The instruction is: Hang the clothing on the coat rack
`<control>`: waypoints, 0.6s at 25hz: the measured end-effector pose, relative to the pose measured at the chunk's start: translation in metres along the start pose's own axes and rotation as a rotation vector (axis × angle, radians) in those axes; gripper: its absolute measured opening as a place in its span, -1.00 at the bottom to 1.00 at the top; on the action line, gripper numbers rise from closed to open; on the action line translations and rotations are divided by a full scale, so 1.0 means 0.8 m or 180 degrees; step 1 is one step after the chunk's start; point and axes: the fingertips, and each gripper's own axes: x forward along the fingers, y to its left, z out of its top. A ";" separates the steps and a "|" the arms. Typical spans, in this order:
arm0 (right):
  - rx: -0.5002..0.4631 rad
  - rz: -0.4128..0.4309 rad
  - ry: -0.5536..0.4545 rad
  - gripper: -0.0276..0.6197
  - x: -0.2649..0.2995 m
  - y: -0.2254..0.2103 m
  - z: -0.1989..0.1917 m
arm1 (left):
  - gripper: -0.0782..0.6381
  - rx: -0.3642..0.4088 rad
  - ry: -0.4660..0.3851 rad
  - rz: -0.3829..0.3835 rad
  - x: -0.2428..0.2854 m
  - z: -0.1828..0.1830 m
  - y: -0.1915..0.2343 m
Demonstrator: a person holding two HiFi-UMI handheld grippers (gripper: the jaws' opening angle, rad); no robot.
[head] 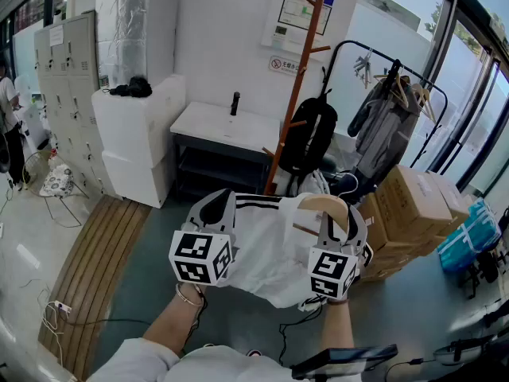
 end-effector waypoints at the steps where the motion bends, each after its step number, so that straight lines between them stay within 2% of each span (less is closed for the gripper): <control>1: 0.0009 0.0005 -0.0027 -0.34 0.001 0.000 0.003 | -0.76 0.0011 -0.0002 -0.0002 0.000 0.002 0.000; 12: -0.0002 0.0029 -0.0157 -0.34 0.006 -0.002 0.017 | -0.76 0.0020 0.0057 0.0003 -0.005 -0.007 -0.003; 15: -0.0056 -0.0035 -0.0163 -0.34 0.005 -0.003 0.020 | -0.76 0.0060 0.0078 -0.0040 -0.006 -0.007 0.001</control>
